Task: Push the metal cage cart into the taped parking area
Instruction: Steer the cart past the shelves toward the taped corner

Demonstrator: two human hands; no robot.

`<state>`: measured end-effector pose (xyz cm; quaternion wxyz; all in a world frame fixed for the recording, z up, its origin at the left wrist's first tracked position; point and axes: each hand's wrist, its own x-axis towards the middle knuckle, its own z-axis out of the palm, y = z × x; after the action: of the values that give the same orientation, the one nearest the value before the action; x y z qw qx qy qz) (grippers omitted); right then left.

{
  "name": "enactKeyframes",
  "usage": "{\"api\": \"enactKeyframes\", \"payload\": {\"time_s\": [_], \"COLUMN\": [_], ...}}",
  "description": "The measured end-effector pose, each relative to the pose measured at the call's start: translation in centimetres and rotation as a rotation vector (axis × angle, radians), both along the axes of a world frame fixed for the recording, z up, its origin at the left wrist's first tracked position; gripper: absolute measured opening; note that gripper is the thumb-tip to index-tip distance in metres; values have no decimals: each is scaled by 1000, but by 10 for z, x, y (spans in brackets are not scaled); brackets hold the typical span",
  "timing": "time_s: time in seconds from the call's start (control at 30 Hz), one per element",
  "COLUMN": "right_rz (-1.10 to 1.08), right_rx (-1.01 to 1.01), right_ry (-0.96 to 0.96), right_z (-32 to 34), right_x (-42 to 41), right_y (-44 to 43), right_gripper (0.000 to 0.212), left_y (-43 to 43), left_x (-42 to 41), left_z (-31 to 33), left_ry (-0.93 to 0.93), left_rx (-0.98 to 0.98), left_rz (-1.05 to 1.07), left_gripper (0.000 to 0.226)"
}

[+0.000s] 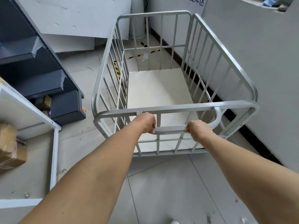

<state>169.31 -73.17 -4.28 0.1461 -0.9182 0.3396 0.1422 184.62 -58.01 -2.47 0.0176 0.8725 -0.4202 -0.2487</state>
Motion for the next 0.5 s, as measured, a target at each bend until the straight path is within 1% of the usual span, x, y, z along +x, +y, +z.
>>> {"api": "enactKeyframes", "payload": {"time_s": [0.27, 0.4, 0.47, 0.5], "right_rz": [27, 7, 2, -4], "right_rx": [-37, -52, -48, -48], "right_ry": [-36, -18, -11, -6], "right_z": [-3, -5, -7, -9], "right_x": [28, 41, 48, 52], "right_y": [-39, -56, -65, -69], "right_gripper": [26, 27, 27, 26], "left_y": [-35, -53, -60, -64], "left_x": [26, 40, 48, 51], "left_z": [-5, -2, -2, -2], "left_ry": [3, -6, -13, -14], "left_rx": [-59, -32, -26, -31], "left_rz": [55, -10, -47, -57], "left_gripper": [15, 3, 13, 15]}}
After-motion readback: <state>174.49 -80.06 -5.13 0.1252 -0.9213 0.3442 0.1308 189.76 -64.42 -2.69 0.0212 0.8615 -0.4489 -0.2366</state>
